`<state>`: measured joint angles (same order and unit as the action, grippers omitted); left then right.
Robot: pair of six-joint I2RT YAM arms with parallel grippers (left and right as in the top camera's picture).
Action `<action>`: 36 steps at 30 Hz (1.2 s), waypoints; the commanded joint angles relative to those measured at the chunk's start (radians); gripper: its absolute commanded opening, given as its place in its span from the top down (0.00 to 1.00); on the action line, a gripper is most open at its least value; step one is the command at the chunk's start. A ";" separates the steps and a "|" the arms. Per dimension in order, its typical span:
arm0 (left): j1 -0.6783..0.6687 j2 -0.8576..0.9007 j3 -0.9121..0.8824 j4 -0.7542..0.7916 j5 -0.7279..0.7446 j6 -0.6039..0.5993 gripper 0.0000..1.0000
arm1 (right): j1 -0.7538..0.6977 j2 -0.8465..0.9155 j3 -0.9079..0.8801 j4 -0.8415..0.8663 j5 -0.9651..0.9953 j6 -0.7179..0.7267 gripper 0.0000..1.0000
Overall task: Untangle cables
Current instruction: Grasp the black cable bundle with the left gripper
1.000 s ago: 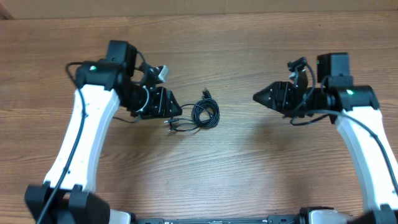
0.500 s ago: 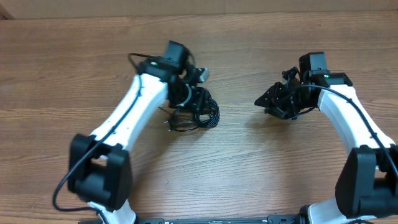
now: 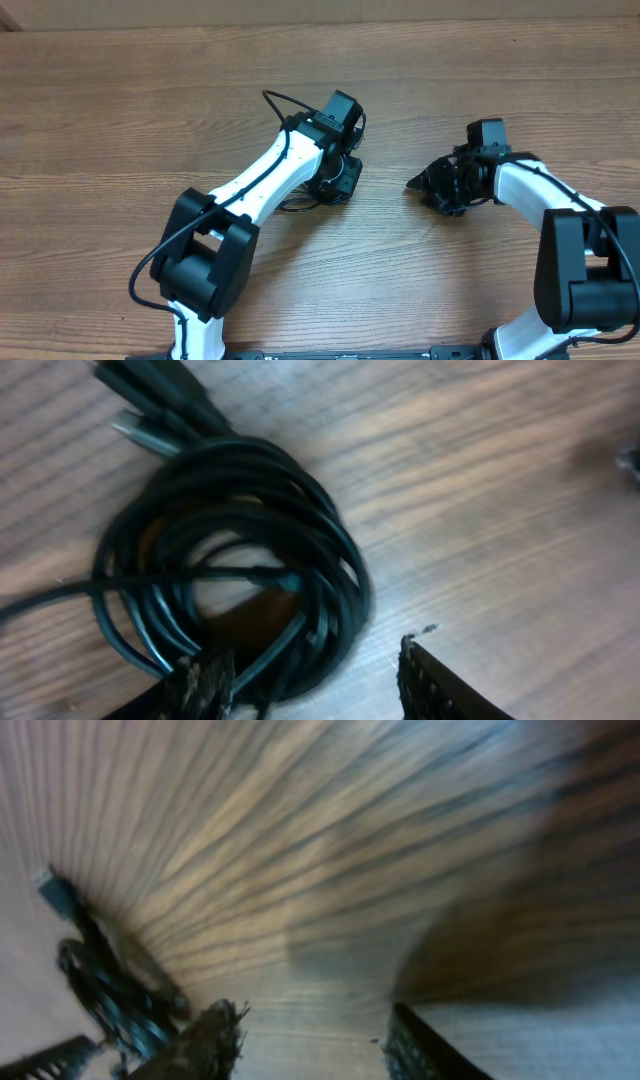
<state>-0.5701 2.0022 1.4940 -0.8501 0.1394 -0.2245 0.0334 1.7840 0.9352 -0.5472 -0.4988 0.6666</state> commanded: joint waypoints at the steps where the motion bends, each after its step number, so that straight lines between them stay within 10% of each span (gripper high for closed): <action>1: -0.008 0.043 0.017 0.024 -0.097 -0.030 0.48 | 0.027 0.003 -0.057 0.072 0.012 0.103 0.57; 10: -0.009 0.103 0.016 0.051 -0.032 -0.053 0.53 | 0.061 0.003 -0.066 0.116 0.009 0.122 0.56; 13: -0.008 0.101 0.017 0.045 -0.032 -0.044 0.89 | 0.063 0.003 -0.067 0.120 0.010 0.122 0.56; 15: -0.006 0.090 0.031 0.036 -0.031 -0.042 0.96 | 0.063 0.003 -0.066 0.124 0.013 0.122 0.56; 19: -0.006 0.071 0.087 -0.016 -0.032 -0.041 0.87 | 0.063 0.003 -0.067 0.132 0.013 0.122 0.56; 24: -0.008 0.071 0.111 -0.055 -0.040 -0.041 0.46 | 0.063 0.003 -0.066 0.131 0.013 0.122 0.55; 36: -0.013 0.071 0.012 -0.003 -0.042 -0.041 0.47 | 0.063 0.003 -0.067 0.132 0.012 0.118 0.54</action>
<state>-0.5785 2.0716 1.5372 -0.8757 0.1078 -0.2634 0.0917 1.7809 0.8898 -0.4149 -0.5175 0.7853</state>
